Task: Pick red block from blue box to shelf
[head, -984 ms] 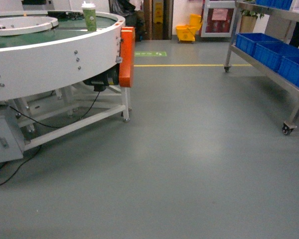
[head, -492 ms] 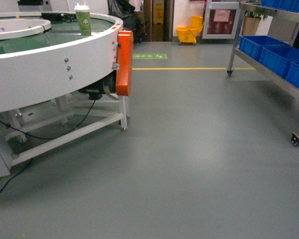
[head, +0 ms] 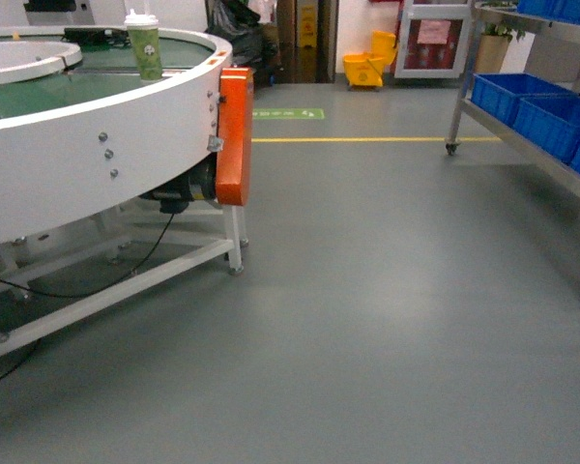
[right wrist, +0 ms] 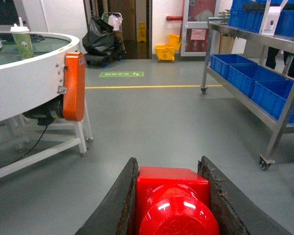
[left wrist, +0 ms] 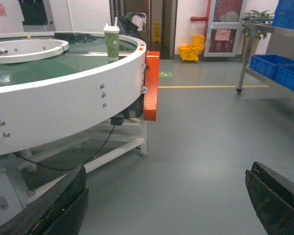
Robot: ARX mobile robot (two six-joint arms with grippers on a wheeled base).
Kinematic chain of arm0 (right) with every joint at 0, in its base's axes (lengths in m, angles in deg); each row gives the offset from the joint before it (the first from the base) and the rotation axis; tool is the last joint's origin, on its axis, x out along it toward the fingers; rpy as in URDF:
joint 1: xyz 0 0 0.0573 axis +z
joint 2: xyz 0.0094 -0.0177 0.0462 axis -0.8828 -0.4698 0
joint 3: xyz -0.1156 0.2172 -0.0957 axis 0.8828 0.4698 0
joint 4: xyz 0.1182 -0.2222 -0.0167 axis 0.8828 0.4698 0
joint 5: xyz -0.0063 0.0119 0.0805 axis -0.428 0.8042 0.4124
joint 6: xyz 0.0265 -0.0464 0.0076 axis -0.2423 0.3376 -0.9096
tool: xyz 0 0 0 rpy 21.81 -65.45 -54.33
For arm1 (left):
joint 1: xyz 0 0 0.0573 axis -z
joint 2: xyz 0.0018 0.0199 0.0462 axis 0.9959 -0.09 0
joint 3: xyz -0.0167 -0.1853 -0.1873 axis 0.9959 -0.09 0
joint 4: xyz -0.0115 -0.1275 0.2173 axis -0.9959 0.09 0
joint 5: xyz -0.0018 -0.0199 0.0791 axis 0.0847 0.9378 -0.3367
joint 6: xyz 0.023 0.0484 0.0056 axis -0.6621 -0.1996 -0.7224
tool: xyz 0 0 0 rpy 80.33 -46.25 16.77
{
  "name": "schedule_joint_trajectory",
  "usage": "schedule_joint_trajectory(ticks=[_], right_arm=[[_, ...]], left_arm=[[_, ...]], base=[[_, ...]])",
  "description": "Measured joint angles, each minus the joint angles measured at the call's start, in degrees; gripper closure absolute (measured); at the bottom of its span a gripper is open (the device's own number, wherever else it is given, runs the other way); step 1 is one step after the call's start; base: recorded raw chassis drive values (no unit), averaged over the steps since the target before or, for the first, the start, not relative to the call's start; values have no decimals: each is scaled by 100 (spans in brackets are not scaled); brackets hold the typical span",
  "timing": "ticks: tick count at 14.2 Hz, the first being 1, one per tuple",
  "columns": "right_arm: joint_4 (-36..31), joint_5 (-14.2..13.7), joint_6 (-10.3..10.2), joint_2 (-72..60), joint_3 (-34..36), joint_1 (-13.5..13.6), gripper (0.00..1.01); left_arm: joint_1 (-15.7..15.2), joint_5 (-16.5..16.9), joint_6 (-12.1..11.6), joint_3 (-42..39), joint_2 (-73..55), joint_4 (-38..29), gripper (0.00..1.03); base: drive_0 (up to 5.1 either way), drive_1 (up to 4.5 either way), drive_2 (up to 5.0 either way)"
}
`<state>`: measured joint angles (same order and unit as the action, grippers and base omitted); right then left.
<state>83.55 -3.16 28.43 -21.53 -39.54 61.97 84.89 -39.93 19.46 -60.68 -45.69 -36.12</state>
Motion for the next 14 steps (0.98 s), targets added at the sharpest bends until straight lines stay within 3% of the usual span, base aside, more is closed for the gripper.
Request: schedule_joint_trajectory(ticks=[12, 14], right_arm=[[-11, 2, 0, 0, 0, 0, 72], [-17, 0, 0, 0, 0, 0, 72]], left_arm=[[0, 0, 0, 0, 0, -11, 5], [0, -2, 0, 0, 0, -26, 5]], base=[[-2, 431, -436], [-87, -87, -87]])
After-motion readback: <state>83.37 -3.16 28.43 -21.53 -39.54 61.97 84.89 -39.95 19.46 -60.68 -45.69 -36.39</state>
